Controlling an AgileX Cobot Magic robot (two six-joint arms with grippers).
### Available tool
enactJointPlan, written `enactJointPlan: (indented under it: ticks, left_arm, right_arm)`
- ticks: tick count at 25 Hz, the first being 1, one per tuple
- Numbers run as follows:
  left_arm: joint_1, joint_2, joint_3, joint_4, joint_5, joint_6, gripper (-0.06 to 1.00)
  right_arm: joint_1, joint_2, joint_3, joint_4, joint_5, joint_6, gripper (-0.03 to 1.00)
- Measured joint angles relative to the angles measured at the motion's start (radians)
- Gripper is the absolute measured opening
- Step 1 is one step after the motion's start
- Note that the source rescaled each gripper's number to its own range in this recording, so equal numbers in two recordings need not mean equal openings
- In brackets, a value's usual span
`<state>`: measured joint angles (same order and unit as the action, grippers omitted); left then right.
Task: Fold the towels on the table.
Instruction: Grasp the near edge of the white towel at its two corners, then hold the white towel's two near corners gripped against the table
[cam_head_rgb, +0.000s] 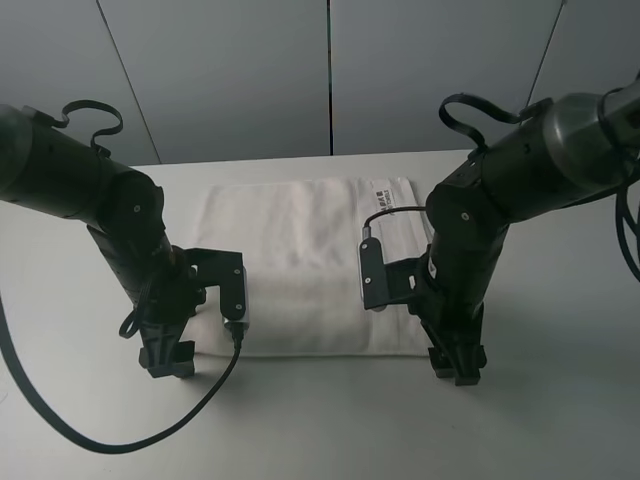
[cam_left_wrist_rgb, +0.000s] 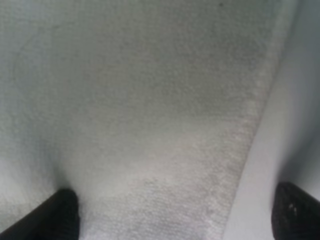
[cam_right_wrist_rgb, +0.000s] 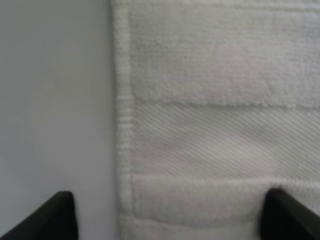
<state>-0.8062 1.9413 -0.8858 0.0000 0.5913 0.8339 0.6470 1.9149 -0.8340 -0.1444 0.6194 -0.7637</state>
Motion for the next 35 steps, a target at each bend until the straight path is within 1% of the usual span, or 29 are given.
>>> enactJointPlan:
  ticks: [8,9,11,13,14,16,17,35]
  left_arm:
    - [0.0,0.0,0.0,0.0,0.0,0.0,1.0]
    - [0.0,0.0,0.0,0.0,0.0,0.0,1.0]
    - [0.0,0.0,0.0,0.0,0.0,0.0,1.0]
    - [0.0,0.0,0.0,0.0,0.0,0.0,1.0]
    - [0.0,0.0,0.0,0.0,0.0,0.0,1.0]
    - [0.0,0.0,0.0,0.0,0.0,0.0,1.0]
    - [0.0,0.0,0.0,0.0,0.0,0.0,1.0]
    - [0.0,0.003,0.0,0.0,-0.015,0.0,0.99]
  right_arm:
    - [0.0,0.0,0.006,0.0,-0.013,0.0,0.79]
    - [0.0,0.0,0.006,0.0,-0.013,0.0,0.77]
    - [0.0,0.0,0.008,0.0,-0.017,0.002,0.62]
    - [0.0,0.0,0.008,-0.002,-0.036,0.004,0.39]
    - [0.0,0.0,0.008,-0.002,-0.048,0.004,0.24]
    - [0.0,0.0,0.008,-0.016,-0.068,0.008,0.02]
    - [0.0,0.0,0.008,-0.021,-0.07,0.008,0.0]
    - [0.0,0.0,0.008,-0.023,-0.078,0.022,0.0]
